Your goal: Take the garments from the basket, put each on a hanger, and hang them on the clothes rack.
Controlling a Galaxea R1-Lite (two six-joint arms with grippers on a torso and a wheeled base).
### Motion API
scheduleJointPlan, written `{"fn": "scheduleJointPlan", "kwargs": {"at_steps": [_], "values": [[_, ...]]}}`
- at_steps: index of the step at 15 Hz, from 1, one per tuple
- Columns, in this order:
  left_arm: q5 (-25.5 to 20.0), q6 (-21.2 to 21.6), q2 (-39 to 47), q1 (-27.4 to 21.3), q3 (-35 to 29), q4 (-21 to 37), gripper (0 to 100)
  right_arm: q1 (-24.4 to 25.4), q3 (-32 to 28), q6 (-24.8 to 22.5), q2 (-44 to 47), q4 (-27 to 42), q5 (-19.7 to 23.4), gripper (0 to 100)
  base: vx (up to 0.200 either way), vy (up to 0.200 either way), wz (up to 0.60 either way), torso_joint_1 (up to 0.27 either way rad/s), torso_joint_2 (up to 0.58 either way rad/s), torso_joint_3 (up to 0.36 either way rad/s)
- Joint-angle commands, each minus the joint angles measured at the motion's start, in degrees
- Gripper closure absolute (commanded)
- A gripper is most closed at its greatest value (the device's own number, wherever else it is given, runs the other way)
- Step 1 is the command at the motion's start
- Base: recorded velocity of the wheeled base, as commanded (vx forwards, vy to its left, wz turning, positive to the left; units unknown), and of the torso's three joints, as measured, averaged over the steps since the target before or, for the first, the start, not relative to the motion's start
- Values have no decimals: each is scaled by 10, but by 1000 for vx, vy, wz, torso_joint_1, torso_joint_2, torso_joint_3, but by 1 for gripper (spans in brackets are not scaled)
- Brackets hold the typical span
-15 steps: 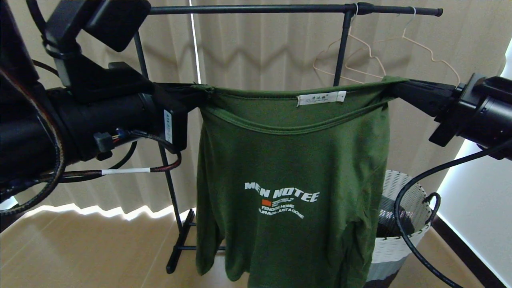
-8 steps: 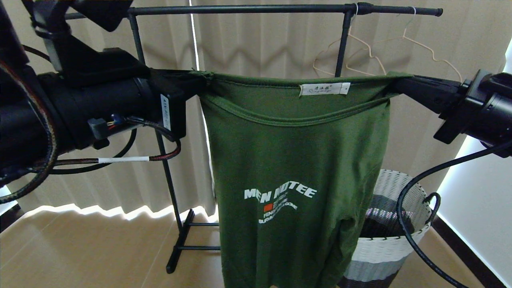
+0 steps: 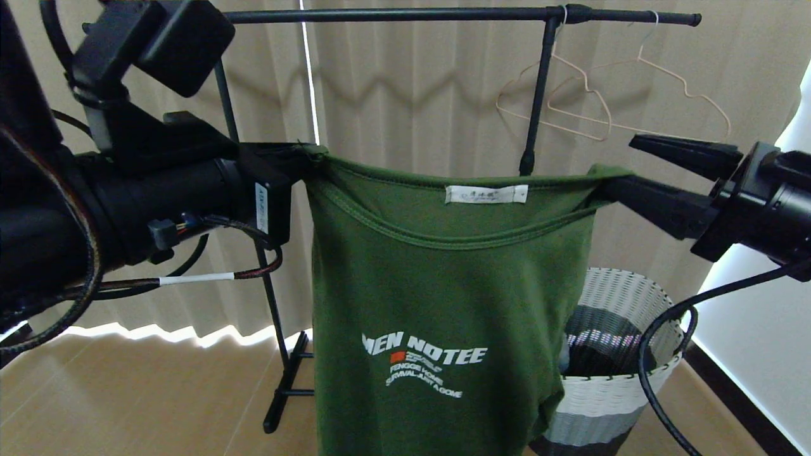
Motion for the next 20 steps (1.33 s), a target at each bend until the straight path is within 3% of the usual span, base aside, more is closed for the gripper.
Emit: {"fn": "scheduleJointPlan", "kwargs": {"at_steps": [1,6,9,11,13,15,17,18,20], "values": [[24,-3,6,15,18,0,100,3,51,0,-29,-1,2,0,0,0,0,0,0,0],[48,-13,16,51,42,0,100,12,105,0,-82,0,47,0,0,0,0,0,0,0],[48,-23,9,76,79,-1,100,11,154,-8,-108,4,41,0,0,0,0,0,0,0],[47,-51,-28,104,125,-1,100,-32,207,-55,-125,7,3,0,0,0,0,0,0,0],[45,-56,-96,164,190,-1,100,-70,270,-118,-127,-4,-73,0,0,0,0,0,0,0],[40,-57,-157,228,237,0,100,-79,289,-120,-129,-17,-109,0,0,0,0,0,0,0],[24,-65,-227,331,299,0,100,-111,306,-114,-130,-27,-134,0,0,0,0,0,0,0],[-14,-80,-267,388,324,1,100,-126,309,-114,-132,-30,-136,0,0,0,0,0,0,0],[-78,-99,-332,445,376,3,100,-139,330,-115,-148,-31,-136,0,0,0,0,0,0,0]]}}
